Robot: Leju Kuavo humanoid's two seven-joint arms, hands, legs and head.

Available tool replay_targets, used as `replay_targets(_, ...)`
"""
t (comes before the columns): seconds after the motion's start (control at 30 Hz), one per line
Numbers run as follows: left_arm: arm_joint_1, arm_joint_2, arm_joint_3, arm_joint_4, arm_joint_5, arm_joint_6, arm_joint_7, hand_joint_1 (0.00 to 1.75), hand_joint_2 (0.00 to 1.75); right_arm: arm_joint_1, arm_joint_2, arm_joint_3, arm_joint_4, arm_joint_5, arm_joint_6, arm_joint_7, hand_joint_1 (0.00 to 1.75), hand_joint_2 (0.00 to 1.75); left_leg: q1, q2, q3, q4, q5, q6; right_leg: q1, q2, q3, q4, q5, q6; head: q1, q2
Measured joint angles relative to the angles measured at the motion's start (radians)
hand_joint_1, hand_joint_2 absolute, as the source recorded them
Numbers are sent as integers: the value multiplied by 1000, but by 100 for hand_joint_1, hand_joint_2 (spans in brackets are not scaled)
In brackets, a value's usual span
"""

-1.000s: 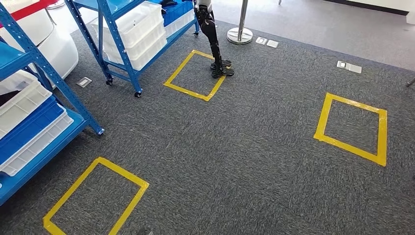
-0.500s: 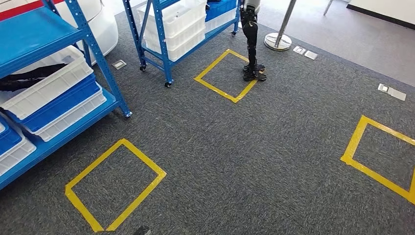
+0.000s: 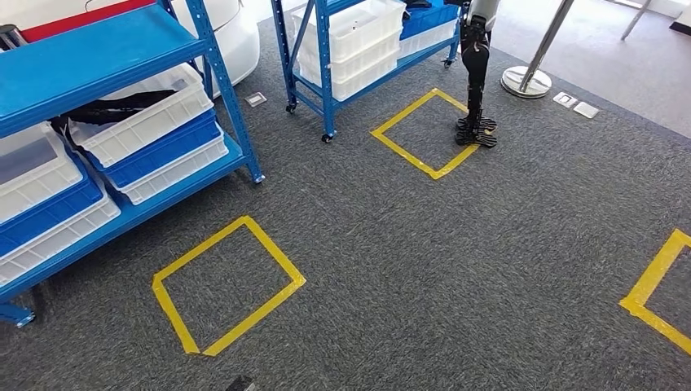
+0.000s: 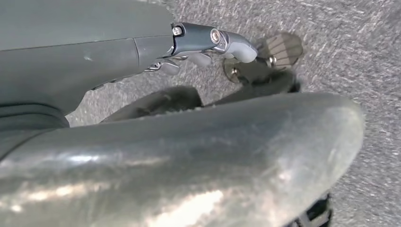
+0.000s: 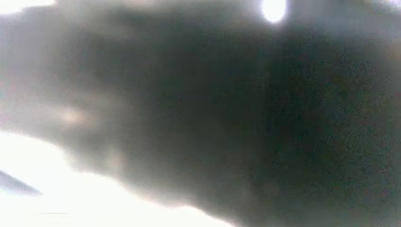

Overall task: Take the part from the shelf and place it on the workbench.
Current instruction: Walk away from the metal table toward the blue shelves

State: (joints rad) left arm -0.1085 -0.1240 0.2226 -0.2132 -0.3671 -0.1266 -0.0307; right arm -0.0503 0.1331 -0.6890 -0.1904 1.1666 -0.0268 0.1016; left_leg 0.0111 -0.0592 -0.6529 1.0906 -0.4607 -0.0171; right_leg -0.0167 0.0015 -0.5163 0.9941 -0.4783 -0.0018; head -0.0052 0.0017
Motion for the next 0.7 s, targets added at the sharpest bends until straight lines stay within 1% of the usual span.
replay_targets(0.03, -1, 0, 0, 0, 0, 0, -1, 0, 0, 2, 0, 0, 0, 0, 1, 0, 0, 0, -1, 30, -29, 66, -39, -3, 3, -13, -1, 0, 0, -4, -4, 0)
replay_targets(0.07, -2, 0, 0, 0, -1, -1, -2, 0, 0, 5, 0, 0, 0, 0, 3, 0, 0, 0, 0, 44, -60, 138, -75, -7, 5, -28, -2, 0, 0, -7, -6, 0)
replay_targets(0.1, -2, 0, 0, 0, -1, -1, -3, 0, 0, 7, -1, 0, 0, 0, 4, 0, 0, 0, 1, 51, -85, 196, -98, -9, 6, -44, -3, 1, 0, -7, -7, 0)
replay_targets(0.13, -2, 0, 0, 0, -1, -1, -3, 0, 0, 8, -1, 0, 0, 0, 5, 0, 0, 0, 2, 54, -91, 217, -100, -11, 7, -59, -3, 1, -1, -8, -7, 0)
replay_targets(0.17, -1, 0, 0, 0, -1, -1, -3, 0, 0, 8, -1, 0, 0, 0, 6, 0, 0, 0, 2, 58, -77, 197, -83, -12, 8, -72, -3, 1, -1, -8, -7, 0)
replay_targets(0.2, -1, 0, 0, 0, -1, -1, -3, 0, 0, 7, -1, 0, 0, 0, 6, 0, 0, 0, 2, 68, -43, 140, -52, -11, 7, -84, -1, 1, -3, -7, -8, 0)
replay_targets(0.23, -1, 0, 0, 0, -1, -1, -4, 0, 0, 7, -1, 0, 0, 0, 6, 0, 0, 0, 1, 91, 0, 65, -24, -9, 9, -94, 2, 1, -5, -5, -8, 0)
replay_targets(0.27, -2, 0, 0, 0, -1, -1, -5, 0, 0, 6, 0, 0, 0, 1, 6, 0, 0, 0, -1, 115, 36, 1, -2, -5, 13, -104, 4, 3, -8, -2, -7, 0)
replay_targets(0.3, -4, 0, 0, 0, -1, -1, -6, 0, 0, 5, 0, 0, 0, 1, 6, 0, 0, 0, -3, 132, 60, -42, 9, 1, 18, -113, 7, 3, -11, 3, -5, 0)
replay_targets(0.33, -4, 0, 0, 0, -1, -1, -7, 0, 0, 4, -1, 0, 0, 1, 7, 0, 0, 0, -6, 141, 68, -61, 11, 7, 22, -121, 9, 4, -13, 7, -3, 0)
replay_targets(0.37, -5, 0, 0, 0, -1, -2, -8, 0, 0, 3, -1, 0, 0, 1, 7, 0, 0, 0, -10, 131, 65, -62, 12, 14, 24, -131, 10, 4, -14, 11, -2, 0)
replay_targets(0.4, -5, 1, 0, 0, -1, -2, -9, 0, 0, 1, -2, 0, 0, 1, 7, 0, 0, 0, -10, 116, 63, -65, 15, 20, 24, -140, 10, 3, -15, 16, -1, 0)
replay_targets(0.43, -5, 1, 0, 0, -1, -2, -9, 0, 0, -1, -2, 0, 0, 1, 7, 0, 0, 0, -8, 103, 61, -68, 19, 27, 22, -133, 7, 9, -21, 21, -1, 0)
replay_targets(0.47, -5, 1, 0, 0, -1, -2, -9, 0, 0, -2, -2, 0, 0, 1, 7, 0, 0, 0, -6, 90, 59, -71, 24, 35, 20, -110, -3, 31, -35, 24, 0, 0)
replay_targets(0.5, -7, 1, 0, 0, -1, -2, -10, 0, 0, -2, -2, 0, 0, 2, 7, 0, 0, 0, -2, 75, 57, -74, 29, 43, 18, -77, -23, 75, -59, 24, 2, 0)
replay_targets(0.53, -8, 0, 0, 0, -1, -2, -10, 0, 0, -1, -2, -1, 0, 2, 7, 0, 0, 0, -1, 62, 53, -74, 32, 48, 15, -40, -53, 138, -89, 22, 4, 0)
replay_targets(0.57, -9, -1, 0, 0, -1, -2, -9, 0, 0, 1, -2, -1, 0, 2, 7, 0, 0, 0, 0, 47, 48, -74, 35, 51, 13, -18, -88, 210, -119, 19, 6, 0)
replay_targets(0.6, -10, -1, 0, 0, -1, -2, -6, 0, 0, 2, -2, -1, 0, 2, 7, 0, 0, 0, 0, 31, 44, -74, 38, 52, 12, -9, -118, 270, -140, 20, 6, 0)
replay_targets(0.63, -9, -2, -1, 0, -1, -2, -4, 0, 0, 2, -2, -1, 0, 2, 7, 0, 0, 0, 0, 14, 41, -74, 40, 52, 11, -6, -133, 299, -145, 25, 6, 0)
replay_targets(0.67, -9, -2, -1, 0, -1, -1, 0, 0, 0, 3, -2, -1, 0, 2, 7, 1, 0, 0, 0, -2, 40, -74, 43, 50, 9, -4, -129, 288, -133, 33, 6, 0)
replay_targets(0.7, -8, -2, -1, 0, -1, -1, 3, 0, 0, 3, -2, -1, 0, 2, 7, 1, 0, 0, 1, -18, 39, -74, 46, 47, 6, 1, -105, 236, -107, 42, 6, 0)
